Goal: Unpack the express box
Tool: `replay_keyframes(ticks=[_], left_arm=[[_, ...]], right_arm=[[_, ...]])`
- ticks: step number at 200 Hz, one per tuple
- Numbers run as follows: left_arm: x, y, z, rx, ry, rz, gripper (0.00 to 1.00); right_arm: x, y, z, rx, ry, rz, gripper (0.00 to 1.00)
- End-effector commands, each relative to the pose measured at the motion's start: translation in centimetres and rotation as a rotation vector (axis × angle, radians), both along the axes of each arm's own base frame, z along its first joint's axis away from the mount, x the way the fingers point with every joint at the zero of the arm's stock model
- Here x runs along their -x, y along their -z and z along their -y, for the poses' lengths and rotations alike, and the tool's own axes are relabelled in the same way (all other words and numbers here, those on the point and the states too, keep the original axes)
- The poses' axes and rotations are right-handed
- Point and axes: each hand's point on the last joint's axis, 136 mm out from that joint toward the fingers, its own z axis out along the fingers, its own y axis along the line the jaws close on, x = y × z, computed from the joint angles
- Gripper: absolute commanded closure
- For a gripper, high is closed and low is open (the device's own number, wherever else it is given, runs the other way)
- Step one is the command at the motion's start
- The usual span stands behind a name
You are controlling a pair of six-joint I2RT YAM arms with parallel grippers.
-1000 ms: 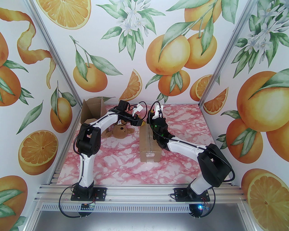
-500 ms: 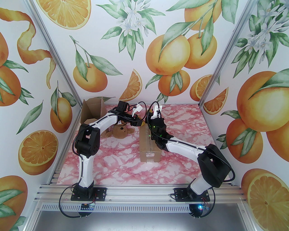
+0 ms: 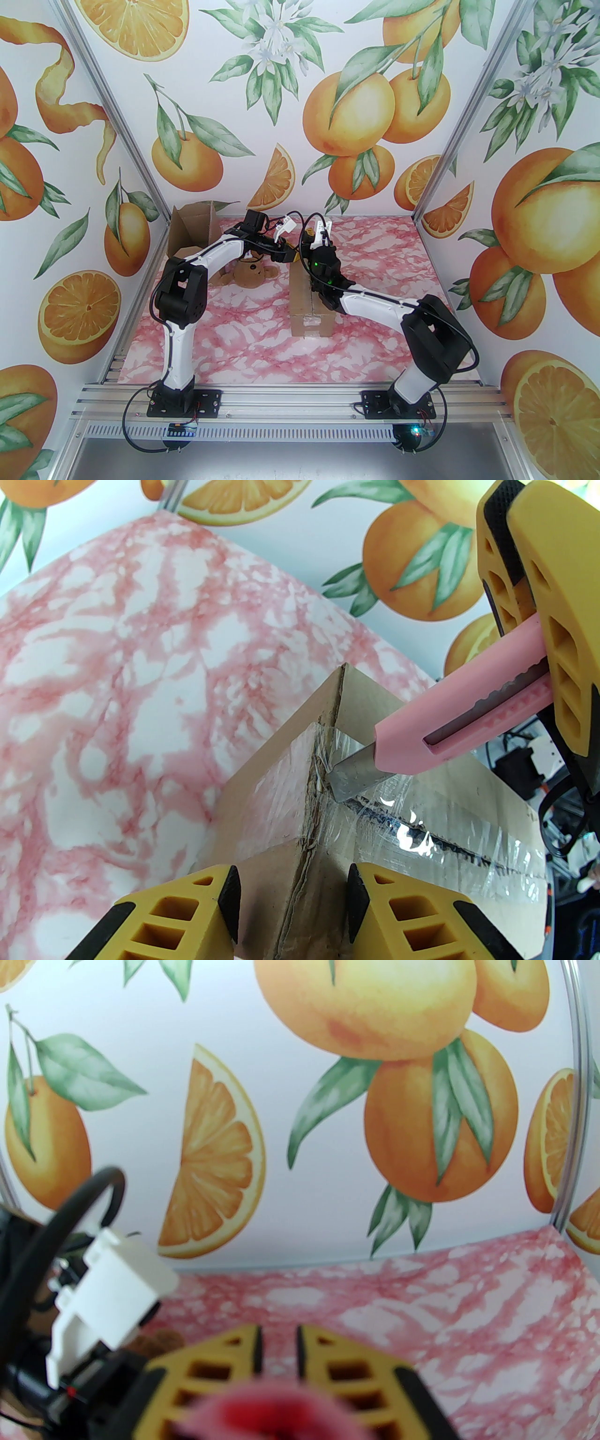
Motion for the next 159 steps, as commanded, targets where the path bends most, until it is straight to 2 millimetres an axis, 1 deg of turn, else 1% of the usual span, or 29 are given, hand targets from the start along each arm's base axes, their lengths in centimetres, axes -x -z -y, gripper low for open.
replay_keyframes(ticks=[1,51,63,102,159], left_arm=[[0.2,1.2,-0.6,-0.056,-0.035,-0.007,0.57],[0.0,1.3,-0.6,-0.064,-0.052,-0.009,0.58],[-0.1,1.3,-0.7,-0.067,-0.059,-0.009,0.58],[-0.7,1.9,-0.9,-0.094,-0.107,-0.023,0.6],[-1.7,1.8,-1.3,-0.09,-0.205,-0.049,0.62]], right_arm=[[-0.3,-0.7,0.1,0.008,0.032,0.028,1.0],[0.6,-1.3,-0.2,0.073,0.047,0.041,1.0],[0.7,-1.1,-0.3,0.086,0.046,0.033,1.0],[1.4,-1.0,-0.8,0.093,0.044,0.023,1.0],[2.6,-1.4,-0.7,0.081,0.049,0.017,1.0]])
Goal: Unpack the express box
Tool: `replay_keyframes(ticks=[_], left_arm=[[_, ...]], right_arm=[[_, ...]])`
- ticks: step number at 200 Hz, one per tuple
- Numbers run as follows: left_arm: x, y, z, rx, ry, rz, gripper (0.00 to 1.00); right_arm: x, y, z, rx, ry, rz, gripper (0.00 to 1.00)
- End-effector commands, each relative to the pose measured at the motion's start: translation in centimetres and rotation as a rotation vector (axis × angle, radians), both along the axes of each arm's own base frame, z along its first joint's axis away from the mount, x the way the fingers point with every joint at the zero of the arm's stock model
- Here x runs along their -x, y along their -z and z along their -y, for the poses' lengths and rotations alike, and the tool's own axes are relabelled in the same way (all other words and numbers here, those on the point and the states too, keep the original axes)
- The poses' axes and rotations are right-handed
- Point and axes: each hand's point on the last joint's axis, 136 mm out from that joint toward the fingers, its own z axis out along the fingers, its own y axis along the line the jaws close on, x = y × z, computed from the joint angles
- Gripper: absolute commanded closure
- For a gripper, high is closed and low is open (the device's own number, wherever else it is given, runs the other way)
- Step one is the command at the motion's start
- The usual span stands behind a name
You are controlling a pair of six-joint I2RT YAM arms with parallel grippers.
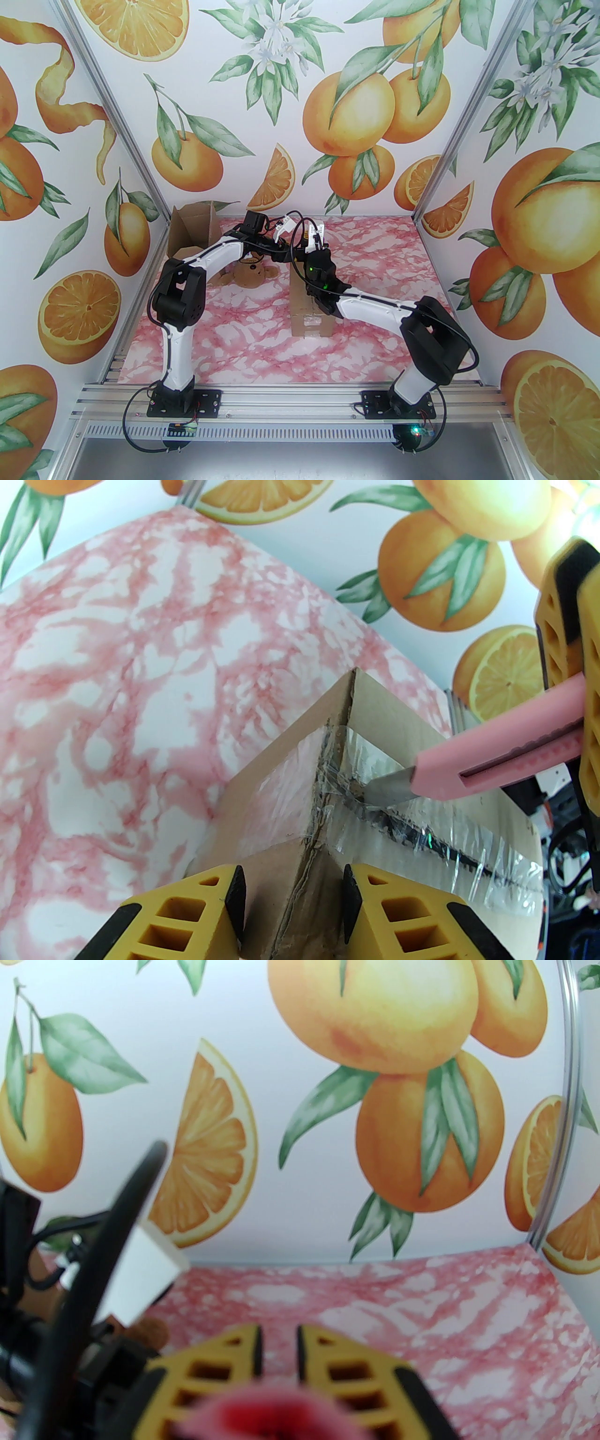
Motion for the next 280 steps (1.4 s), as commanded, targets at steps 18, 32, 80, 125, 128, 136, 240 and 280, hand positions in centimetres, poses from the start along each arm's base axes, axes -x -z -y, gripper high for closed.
replay_keyframes(ticks=[18,32,80,125,128,136,240,280], left_arm=[[-1.6,1.7,-1.2,-0.068,-0.151,-0.028,0.62],[-1.6,1.7,-1.3,-0.065,-0.159,-0.028,0.62],[-1.2,1.7,-1.3,-0.07,-0.163,-0.028,0.62],[-0.9,1.6,-1.2,-0.073,-0.158,-0.018,0.62],[-0.8,1.6,-1.1,-0.073,-0.156,-0.017,0.62],[-0.8,1.6,-1.1,-0.073,-0.154,-0.016,0.62],[-0.1,1.6,-1.0,-0.083,-0.145,0.0,0.63],[0.1,1.2,-0.8,-0.083,-0.144,0.01,0.63]], right_arm=[[1.4,-1.1,0.4,-0.01,0.018,0.008,1.0],[1.6,-0.9,0.3,0.0,0.018,0.003,1.0],[2.1,0.0,0.8,0.007,0.022,-0.021,1.0],[2.9,-0.1,0.7,0.022,0.02,-0.011,1.0],[3.0,-0.1,0.7,0.024,0.02,-0.01,1.0],[3.1,-0.2,0.8,0.024,0.022,-0.006,1.0],[4.7,0.4,1.4,0.042,0.006,-0.018,1.0],[5.5,0.6,1.3,0.04,-0.009,-0.023,1.0]])
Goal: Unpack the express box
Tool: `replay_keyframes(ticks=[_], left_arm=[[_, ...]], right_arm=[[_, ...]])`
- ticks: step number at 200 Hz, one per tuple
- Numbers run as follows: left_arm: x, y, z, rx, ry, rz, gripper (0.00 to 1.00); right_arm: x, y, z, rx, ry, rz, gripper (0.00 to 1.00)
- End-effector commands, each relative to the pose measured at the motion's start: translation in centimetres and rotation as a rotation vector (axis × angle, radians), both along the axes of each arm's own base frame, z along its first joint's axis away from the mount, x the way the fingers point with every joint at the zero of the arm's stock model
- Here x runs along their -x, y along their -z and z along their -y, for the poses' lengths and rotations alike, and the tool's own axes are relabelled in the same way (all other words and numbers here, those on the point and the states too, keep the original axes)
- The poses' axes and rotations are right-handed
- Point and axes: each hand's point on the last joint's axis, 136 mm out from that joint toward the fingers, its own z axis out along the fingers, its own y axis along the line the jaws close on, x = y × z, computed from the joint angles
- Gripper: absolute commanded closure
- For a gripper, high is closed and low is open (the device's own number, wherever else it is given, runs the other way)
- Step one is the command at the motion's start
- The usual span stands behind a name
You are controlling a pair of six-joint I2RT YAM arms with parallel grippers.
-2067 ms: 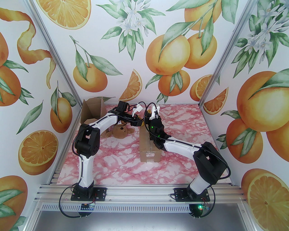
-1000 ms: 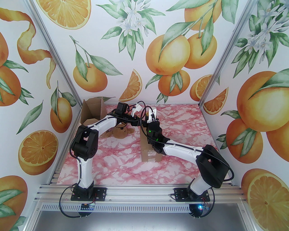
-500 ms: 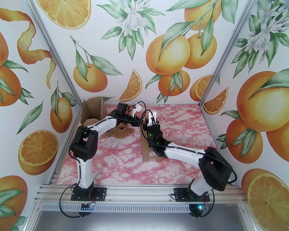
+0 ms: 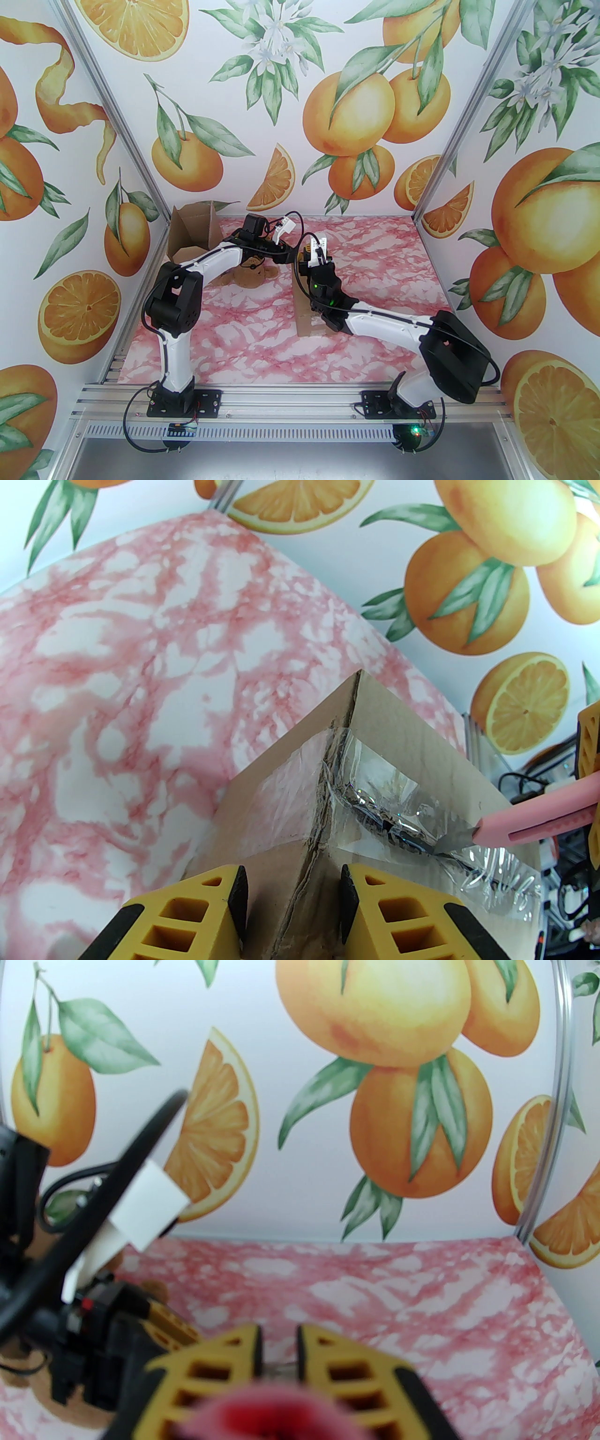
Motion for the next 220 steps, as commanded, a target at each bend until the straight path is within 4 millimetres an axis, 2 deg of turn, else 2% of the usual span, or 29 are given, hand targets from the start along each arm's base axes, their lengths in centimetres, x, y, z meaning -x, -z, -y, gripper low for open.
replay_keyframes(ticks=[1,44,112,220], left_arm=[[-0.2,1.3,-1.0,-0.071,-0.054,0.004,0.63],[-0.2,1.2,-1.0,-0.077,-0.066,0.01,0.63],[0.0,1.4,-1.3,-0.091,-0.091,0.005,0.63],[-0.4,1.4,-1.6,-0.104,-0.129,0.0,0.63]], right_arm=[[1.0,-0.2,0.6,-0.002,0.009,0.0,1.0],[2.0,-0.3,0.8,-0.012,0.0,-0.006,1.0],[3.0,1.0,0.4,-0.027,-0.023,-0.04,1.0],[4.9,0.9,0.4,-0.017,-0.004,-0.049,1.0]])
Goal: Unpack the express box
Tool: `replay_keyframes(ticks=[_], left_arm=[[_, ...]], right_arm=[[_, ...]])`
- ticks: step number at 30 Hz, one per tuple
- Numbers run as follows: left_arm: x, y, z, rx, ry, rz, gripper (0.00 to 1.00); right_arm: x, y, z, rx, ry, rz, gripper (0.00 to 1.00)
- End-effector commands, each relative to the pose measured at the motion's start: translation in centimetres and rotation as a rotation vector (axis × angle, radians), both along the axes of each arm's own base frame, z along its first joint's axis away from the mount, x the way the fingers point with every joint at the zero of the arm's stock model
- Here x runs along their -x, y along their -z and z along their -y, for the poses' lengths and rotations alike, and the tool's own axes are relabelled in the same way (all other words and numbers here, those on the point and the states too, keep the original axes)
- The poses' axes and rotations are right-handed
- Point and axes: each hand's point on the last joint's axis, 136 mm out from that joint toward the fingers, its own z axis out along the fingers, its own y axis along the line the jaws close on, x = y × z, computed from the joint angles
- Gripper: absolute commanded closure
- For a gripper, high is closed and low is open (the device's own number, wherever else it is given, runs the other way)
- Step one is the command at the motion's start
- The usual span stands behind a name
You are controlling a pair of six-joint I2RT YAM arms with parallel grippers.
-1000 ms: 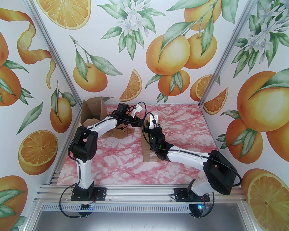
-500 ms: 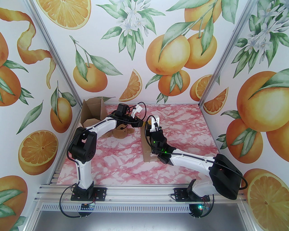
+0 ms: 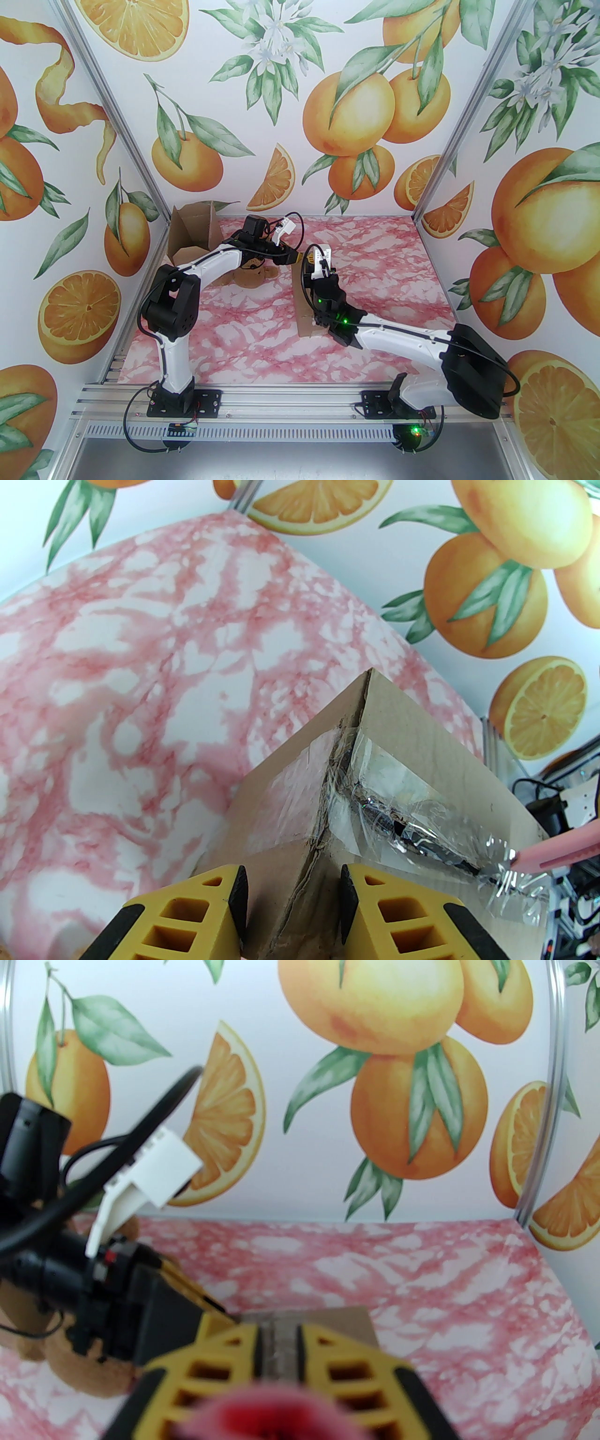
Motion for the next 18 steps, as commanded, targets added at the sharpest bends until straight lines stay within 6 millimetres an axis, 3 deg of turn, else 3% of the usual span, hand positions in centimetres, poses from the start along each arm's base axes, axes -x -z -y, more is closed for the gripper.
replay_keyframes(ticks=[1,18], left_arm=[[-0.4,1.4,-1.3,-0.064,-0.077,-0.024,0.63],[-0.6,1.3,-1.8,-0.072,-0.098,-0.022,0.63]], right_arm=[[1.0,0.5,0.2,0.002,0.013,-0.017,1.0],[3.1,1.0,0.9,0.025,0.033,-0.033,1.0]])
